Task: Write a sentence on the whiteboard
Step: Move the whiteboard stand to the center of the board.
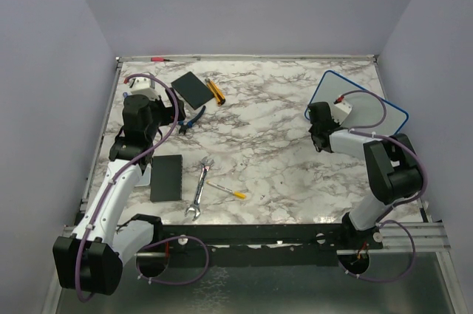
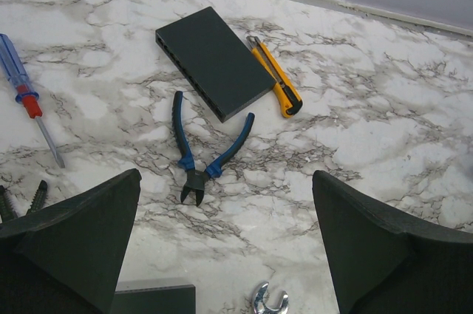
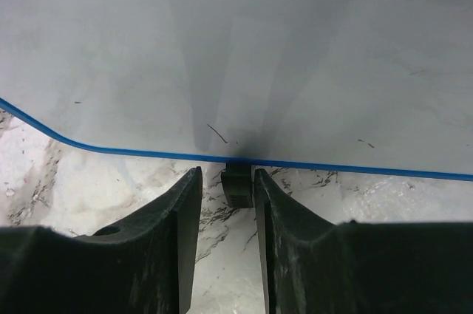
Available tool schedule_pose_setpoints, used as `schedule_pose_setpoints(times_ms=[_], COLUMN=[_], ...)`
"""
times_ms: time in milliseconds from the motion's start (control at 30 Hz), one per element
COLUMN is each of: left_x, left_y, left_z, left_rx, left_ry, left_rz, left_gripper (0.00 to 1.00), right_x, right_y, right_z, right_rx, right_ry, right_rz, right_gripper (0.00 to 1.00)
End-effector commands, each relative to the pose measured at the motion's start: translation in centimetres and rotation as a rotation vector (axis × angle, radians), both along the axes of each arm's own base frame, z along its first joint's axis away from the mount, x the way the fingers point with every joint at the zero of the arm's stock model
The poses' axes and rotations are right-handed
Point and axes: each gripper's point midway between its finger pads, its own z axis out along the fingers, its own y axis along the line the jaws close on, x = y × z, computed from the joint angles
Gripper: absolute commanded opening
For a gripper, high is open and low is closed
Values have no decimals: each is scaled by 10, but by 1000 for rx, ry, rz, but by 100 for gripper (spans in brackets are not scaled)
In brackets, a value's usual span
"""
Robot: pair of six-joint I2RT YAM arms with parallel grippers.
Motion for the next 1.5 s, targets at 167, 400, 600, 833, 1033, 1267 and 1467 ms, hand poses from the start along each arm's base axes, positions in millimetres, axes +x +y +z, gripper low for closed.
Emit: schedule_pose_setpoints(times_ms=[167,400,600,833,1033,1267,1467], left_x=[-5,-6,-6,-6,-6,-6,-5], left_y=[-1,0,0,0,0,0,0], left_z=[5,6,6,6,6,5,4], left_rx=[9,8,8,9,7,8,9], left_ry=[-15,-17,-18,-17,-17,-14,-11], left_rz=[-9,-8,-8,-7,-7,-5,-6], left_gripper=[99,99,99,99,99,99,99], right_x=[4,0,1,2,6,5,1], right_y=[-3,-4,-3,0,10,26,42], right_z=[-7,-12,-15,-14,-8,-3,-6], right_rx=[-22,-27,-25,-26,-15,-36,-31], right_ry=[36,67,74,71,35,-6,-19], right_rz=[-54,-58,-51,-24,53,141,204], right_gripper=[35,31,22,3,0,0,0])
